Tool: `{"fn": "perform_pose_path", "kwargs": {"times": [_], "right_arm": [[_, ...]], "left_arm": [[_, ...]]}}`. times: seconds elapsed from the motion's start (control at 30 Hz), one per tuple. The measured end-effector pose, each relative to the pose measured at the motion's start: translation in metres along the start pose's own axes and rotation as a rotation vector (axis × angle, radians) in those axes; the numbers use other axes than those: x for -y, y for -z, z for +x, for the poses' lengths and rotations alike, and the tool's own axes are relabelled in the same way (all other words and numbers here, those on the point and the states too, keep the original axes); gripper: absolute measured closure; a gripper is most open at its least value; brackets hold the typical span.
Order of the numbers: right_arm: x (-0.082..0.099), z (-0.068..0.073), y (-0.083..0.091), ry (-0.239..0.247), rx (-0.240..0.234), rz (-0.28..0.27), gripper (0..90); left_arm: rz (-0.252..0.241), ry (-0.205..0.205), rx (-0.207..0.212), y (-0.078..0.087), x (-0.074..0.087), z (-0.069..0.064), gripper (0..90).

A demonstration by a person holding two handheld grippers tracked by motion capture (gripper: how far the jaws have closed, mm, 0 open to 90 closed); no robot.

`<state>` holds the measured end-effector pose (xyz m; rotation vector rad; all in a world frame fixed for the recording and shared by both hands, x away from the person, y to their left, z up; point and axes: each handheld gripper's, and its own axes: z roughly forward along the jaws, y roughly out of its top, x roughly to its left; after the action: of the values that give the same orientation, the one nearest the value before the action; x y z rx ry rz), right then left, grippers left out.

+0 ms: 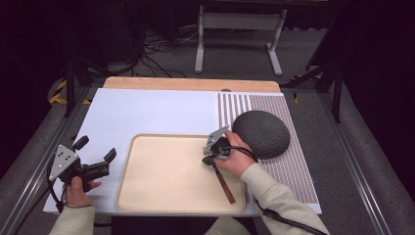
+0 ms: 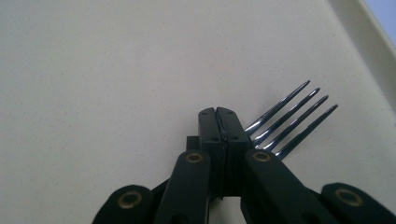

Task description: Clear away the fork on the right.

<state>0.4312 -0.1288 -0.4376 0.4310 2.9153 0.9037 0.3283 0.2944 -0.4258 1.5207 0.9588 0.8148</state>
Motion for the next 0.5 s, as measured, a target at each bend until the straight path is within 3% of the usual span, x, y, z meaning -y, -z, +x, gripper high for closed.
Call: {"fn": "perform_pose_path", "kwargs": {"times": [0.5], "right_arm": [[0.0059, -0.0092, 0.0069, -0.019, 0.069, 0.019, 89.7]], "left_arm": [[0.0, 0.002, 0.0, 0.0, -0.0001, 0.0002, 0.0]]}}
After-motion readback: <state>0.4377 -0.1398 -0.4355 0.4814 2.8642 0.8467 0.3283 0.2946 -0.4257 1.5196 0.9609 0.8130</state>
